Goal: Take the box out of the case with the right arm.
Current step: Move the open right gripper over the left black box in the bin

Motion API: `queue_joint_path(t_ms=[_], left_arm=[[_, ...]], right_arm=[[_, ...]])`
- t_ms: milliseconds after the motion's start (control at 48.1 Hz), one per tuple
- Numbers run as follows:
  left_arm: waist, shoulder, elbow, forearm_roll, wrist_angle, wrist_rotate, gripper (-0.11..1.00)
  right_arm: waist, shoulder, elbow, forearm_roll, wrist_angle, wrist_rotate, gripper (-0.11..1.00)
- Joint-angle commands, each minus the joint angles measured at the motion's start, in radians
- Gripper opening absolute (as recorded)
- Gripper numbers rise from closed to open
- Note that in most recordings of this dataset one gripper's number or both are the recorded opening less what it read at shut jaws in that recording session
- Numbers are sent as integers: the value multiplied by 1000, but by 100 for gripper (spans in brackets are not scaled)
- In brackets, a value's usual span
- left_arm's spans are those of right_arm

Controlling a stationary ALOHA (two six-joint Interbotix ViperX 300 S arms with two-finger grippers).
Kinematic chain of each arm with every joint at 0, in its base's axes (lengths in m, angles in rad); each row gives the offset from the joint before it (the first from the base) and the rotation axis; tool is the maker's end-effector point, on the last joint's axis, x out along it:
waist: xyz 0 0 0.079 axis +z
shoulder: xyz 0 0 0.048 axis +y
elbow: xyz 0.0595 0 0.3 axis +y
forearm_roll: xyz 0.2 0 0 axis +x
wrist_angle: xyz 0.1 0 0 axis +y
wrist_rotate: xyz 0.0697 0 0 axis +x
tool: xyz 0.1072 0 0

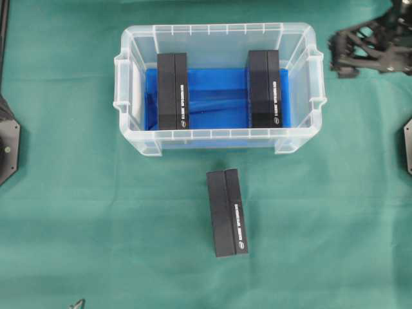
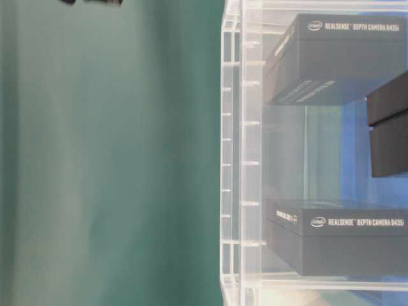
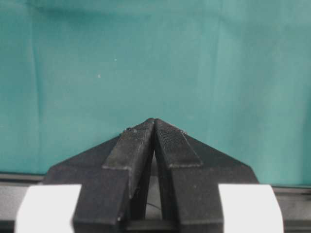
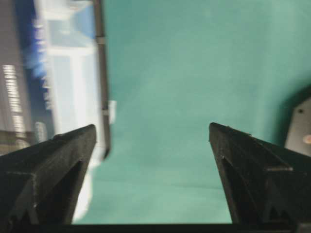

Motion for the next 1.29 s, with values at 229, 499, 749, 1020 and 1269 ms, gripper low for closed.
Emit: queue_joint_path(t_ms=[229,499,749,1020,1269], left_arm=[[-3,2,-15,3,-3,-2,0],[-3,-2,-15,3,-2,-2,0],[-3,-3,-15,3,-3,0,0],[-3,-12,-14,3,-2,0,0],[-3,-25,-11,3,-3,0,0]], right_arm=[[49,242,-287,-2,-28,-9,91],[94,440,-531,-3,-21,-2,91],[124,621,-775,0,-18,0,91],[138,769,-988,0,18,0,91],[146,838,-1078,11,40,0,91]])
